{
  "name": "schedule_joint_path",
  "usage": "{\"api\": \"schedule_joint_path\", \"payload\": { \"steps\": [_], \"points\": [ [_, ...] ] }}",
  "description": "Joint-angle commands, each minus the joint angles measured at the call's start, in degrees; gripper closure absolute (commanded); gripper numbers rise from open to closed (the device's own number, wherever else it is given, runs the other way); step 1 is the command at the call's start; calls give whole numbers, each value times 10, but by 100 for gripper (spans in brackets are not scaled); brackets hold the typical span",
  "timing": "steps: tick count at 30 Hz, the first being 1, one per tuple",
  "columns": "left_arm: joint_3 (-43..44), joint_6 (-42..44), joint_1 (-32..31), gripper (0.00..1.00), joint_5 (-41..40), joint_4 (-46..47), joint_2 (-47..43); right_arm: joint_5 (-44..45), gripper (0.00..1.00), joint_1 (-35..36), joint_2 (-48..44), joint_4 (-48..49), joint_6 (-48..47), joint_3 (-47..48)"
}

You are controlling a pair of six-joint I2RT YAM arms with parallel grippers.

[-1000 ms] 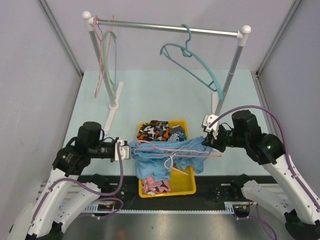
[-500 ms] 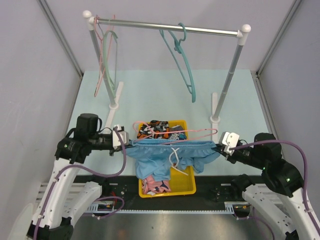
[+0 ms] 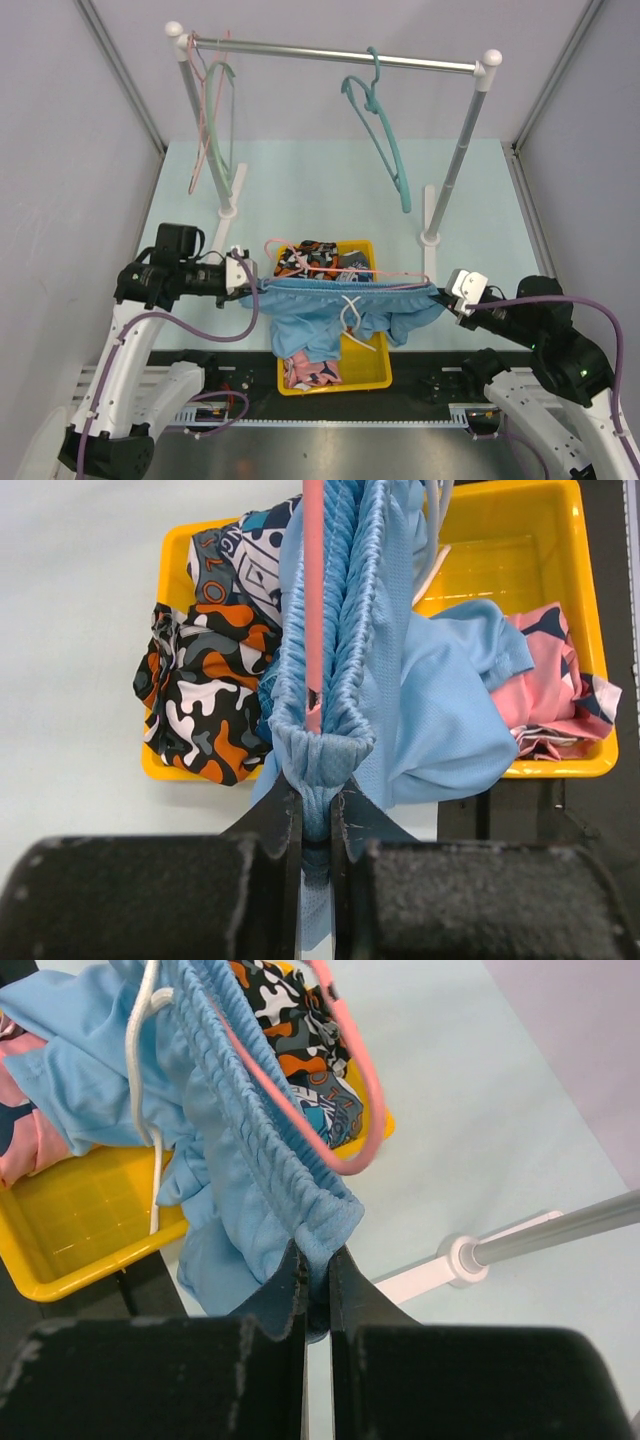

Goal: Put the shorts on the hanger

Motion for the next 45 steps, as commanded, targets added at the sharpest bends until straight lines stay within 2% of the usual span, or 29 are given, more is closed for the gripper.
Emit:
{"api": "schedule_joint_path", "payload": {
  "steps": [1,8,16,25,30,33,37,40,43,44,45],
  "points": [
    [3,86,23,100,-98,-46,-2,102,100,-8,-16,-28,-21,6],
    [-11,135,23,100,-172,-35,-2,114,100,9,-3,-21,-33,25],
    [38,184,3,100,-188,-76,42,82,100,14,62,-32,-98,75],
    [-25,272,4,100,-270,-94,0,93,100,13,64,-30,-154,75],
    [3,254,4,100,-270,-86,26,80,100,13,69,-28,-169,77],
    [42,194,-13,100,-253,-68,46,57,100,13,77,-30,-180,81],
    [73,106,-110,100,-261,-31,58,26,100,13,112,-20,-174,92],
    [73,43,-159,100,-267,9,54,11,96,14,142,-2,-165,101],
    [77,-6,-166,100,-232,36,51,-10,83,16,162,-5,-165,108],
    [77,-16,-166,100,-227,44,50,-13,63,16,167,-11,-168,110],
    [76,-33,-166,100,-217,49,48,-16,51,18,173,-28,-176,111]
  ]
}}
